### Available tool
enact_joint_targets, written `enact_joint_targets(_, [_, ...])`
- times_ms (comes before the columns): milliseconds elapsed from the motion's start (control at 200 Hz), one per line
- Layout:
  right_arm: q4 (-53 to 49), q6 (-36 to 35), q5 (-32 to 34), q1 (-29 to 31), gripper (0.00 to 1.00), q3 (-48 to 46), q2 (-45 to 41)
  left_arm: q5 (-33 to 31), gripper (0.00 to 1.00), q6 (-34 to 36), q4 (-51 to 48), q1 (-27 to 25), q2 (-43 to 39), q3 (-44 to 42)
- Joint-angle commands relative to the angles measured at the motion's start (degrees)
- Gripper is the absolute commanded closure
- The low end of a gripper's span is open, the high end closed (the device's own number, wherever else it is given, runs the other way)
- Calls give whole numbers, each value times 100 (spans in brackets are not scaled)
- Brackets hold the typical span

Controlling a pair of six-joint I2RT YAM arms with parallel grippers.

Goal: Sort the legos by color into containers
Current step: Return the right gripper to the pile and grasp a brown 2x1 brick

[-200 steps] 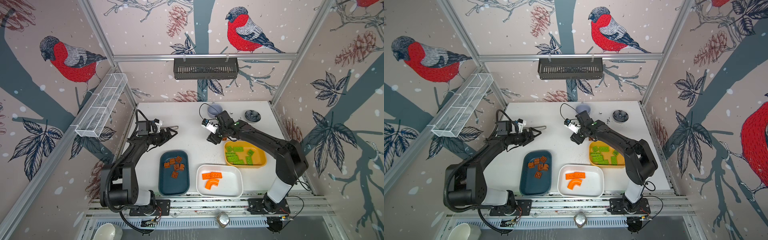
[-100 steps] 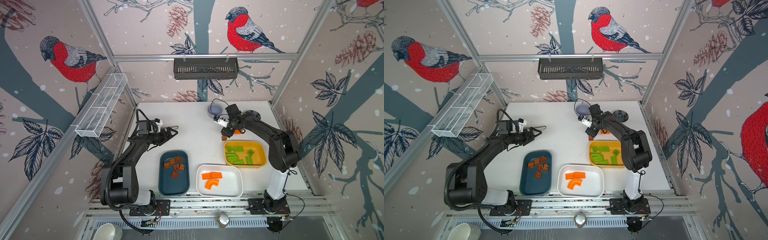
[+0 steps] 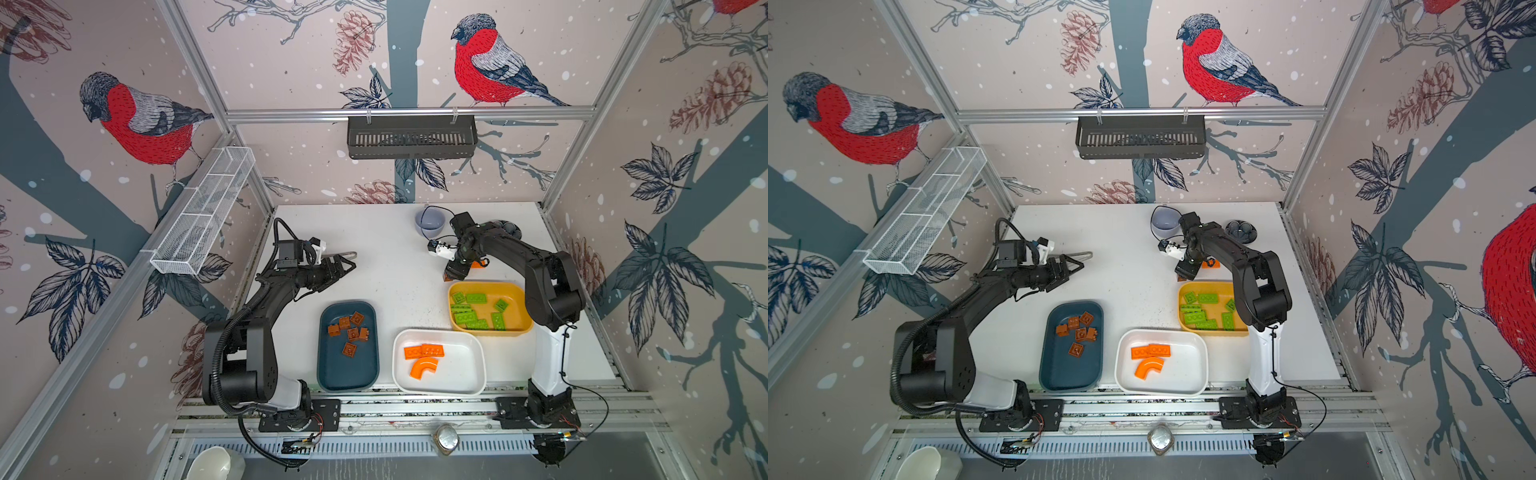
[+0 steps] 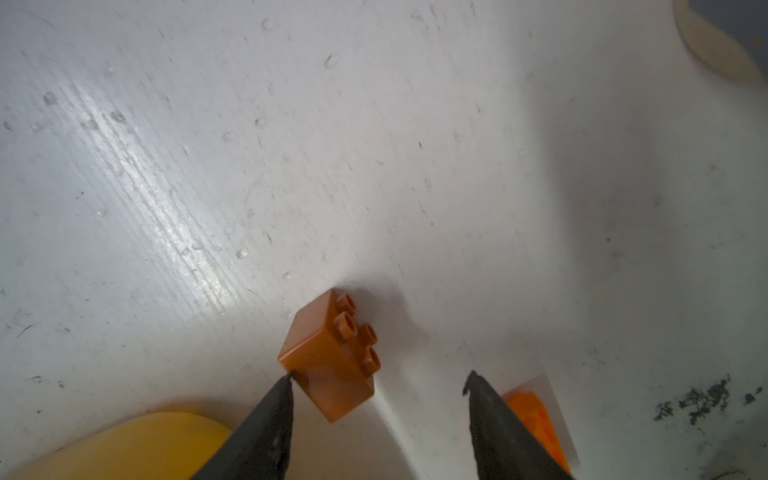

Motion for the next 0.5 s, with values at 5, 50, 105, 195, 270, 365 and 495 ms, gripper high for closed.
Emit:
enact_joint_targets(5, [93, -123, -77, -15, 33, -96, 46, -43, 7, 98, -17, -23, 26, 73])
enact_joint_targets(50, [137, -141, -85, -18, 33, -118, 62, -43, 7, 93, -11, -26, 36, 80])
enact_joint_targets(105, [179, -171, -99, -20, 34, -90, 93, -43, 7, 89, -10, -40, 52, 98])
enact_joint_targets(195, [140, -181, -168, -16, 36, 36, 214, -45, 7, 94, -28, -62, 70, 118])
enact_joint_targets(270, [147, -181, -245, -9, 40, 86, 285, -61, 7, 92, -28, -79, 70, 126])
enact_joint_targets(365, [168, -185, -355, -14, 44, 95, 339, -81, 7, 92, -37, -87, 65, 128])
enact_joint_targets(495, [195, -194, -471, -8, 50, 130, 423, -87, 7, 85, -37, -108, 78, 152])
